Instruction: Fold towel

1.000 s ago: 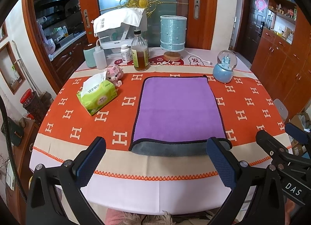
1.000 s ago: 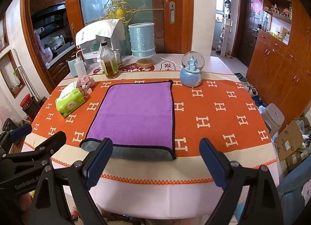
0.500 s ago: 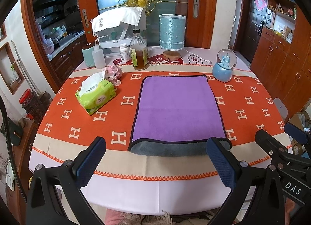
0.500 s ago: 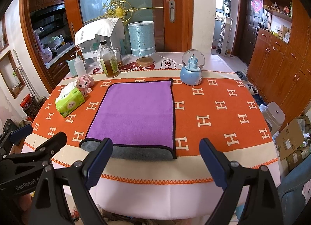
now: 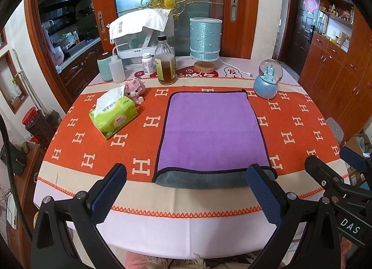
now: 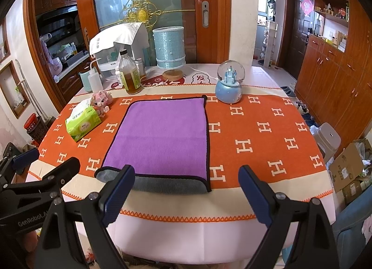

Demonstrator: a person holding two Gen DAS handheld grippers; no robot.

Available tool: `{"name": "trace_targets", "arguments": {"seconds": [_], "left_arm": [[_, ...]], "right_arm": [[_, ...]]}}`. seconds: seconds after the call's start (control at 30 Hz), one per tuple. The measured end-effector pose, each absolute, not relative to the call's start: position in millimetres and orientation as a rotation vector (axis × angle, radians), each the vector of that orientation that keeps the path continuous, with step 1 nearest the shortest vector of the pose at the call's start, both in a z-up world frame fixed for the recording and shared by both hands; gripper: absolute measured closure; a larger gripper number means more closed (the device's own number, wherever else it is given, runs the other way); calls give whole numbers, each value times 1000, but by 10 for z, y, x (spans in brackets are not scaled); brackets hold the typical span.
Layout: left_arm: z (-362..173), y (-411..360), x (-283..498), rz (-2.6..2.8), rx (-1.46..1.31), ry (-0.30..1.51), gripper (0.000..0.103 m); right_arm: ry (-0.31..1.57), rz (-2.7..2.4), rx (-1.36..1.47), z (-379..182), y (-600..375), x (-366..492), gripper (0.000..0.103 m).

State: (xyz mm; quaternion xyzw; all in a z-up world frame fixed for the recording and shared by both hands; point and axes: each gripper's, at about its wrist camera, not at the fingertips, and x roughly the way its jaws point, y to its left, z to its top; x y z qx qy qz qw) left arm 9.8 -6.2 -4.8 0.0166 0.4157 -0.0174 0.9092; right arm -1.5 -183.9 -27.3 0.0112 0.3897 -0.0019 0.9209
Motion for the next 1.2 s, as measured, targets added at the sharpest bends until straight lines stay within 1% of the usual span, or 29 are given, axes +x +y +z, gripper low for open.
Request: {"name": "trace_targets", "arguments": {"seconds": [1.03, 1.2], "left_arm": [[-28, -76, 120, -36, 35, 859, 1], [-19, -98, 123, -45, 29, 859, 1]], "right_arm": [[795, -5, 20, -248, -1833, -9, 12], [792, -16, 1, -150, -1883, 29, 12]]}}
